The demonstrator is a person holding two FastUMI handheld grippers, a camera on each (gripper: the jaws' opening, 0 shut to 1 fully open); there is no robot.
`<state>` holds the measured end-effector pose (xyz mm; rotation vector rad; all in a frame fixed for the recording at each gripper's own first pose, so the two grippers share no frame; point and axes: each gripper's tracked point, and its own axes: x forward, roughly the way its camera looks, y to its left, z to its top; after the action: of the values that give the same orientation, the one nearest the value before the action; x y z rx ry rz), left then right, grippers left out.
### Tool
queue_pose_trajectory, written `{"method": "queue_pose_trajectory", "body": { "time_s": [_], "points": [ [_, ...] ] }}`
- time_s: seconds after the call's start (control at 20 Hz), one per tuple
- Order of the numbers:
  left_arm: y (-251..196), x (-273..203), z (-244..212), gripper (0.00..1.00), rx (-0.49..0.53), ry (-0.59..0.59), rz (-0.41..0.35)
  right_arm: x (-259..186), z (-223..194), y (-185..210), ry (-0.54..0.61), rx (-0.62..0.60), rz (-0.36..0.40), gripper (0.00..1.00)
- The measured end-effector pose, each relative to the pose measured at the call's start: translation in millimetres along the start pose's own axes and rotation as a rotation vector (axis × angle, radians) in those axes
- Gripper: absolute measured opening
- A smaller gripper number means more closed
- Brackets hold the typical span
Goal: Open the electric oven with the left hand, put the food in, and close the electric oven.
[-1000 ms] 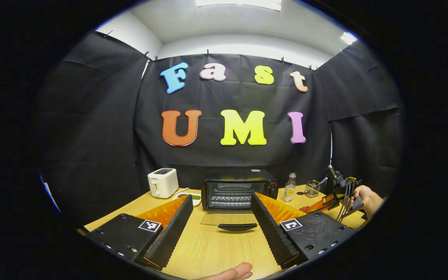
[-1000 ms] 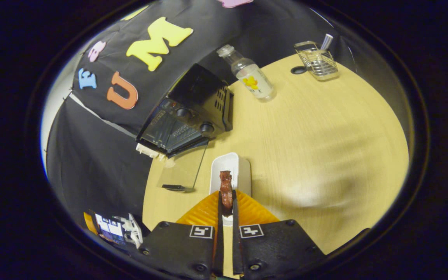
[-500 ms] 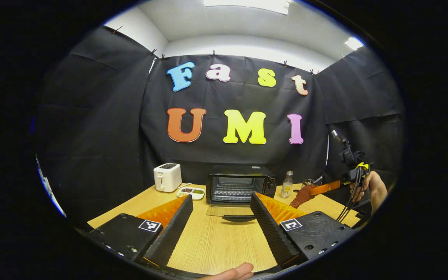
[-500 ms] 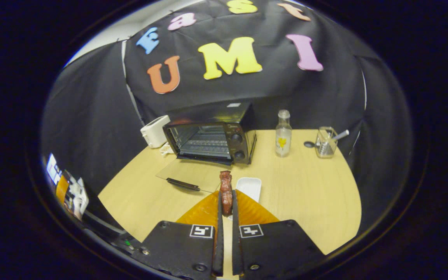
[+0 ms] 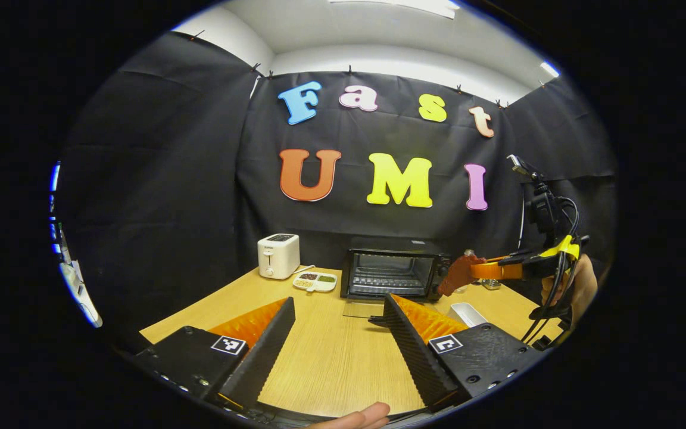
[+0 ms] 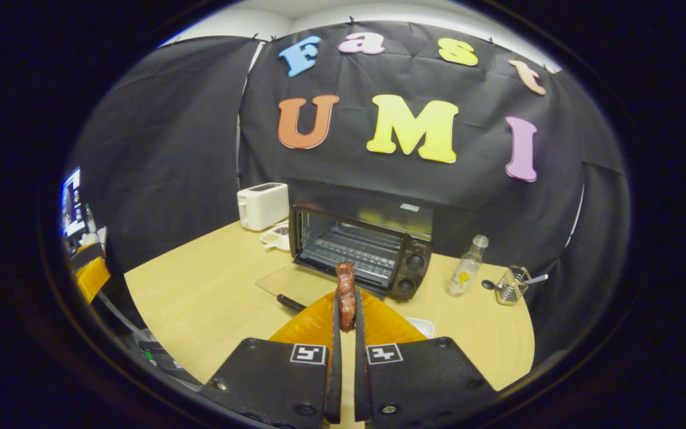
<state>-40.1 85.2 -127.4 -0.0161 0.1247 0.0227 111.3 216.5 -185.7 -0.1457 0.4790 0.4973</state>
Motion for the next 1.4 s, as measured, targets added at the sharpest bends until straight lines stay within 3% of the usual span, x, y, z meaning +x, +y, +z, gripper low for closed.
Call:
{"method": "queue_pose_trajectory", "body": {
  "time_s": [0.15,0.4,0.65,0.85,0.95,1.05,1.25,1.35,1.4],
  "points": [
    [8,8,-3,0.94,-0.004,-0.004,0.008,34,4,9,-0.04,0.083,-0.001,0.12],
    [15,26,-19,0.95,0.024,0.015,0.014,93,1,10,-0.048,0.344,0.019,0.11],
    [22,50,-30,0.95,0.064,0.059,0.043,162,2,9,-0.039,0.626,0.085,0.12],
    [25,68,-41,0.95,0.067,0.095,0.053,226,16,11,-0.018,0.892,0.206,0.12],
    [31,75,-49,0.95,0.071,0.128,0.069,257,19,4,-0.009,0.98,0.23,0.12],
    [35,78,-49,0.95,0.072,0.136,0.079,283,21,-8,-0.033,1.014,0.205,0.11],
    [35,75,-57,0.95,0.037,0.143,0.068,315,8,-10,-0.029,0.954,0.138,0.14],
    [31,79,-65,0.95,0.027,0.17,0.058,315,9,-16,-0.051,0.904,0.116,0.25],
    [31,79,-67,0.95,0.026,0.18,0.058,314,11,-23,-0.066,0.883,0.104,0.41]
  ]
}}
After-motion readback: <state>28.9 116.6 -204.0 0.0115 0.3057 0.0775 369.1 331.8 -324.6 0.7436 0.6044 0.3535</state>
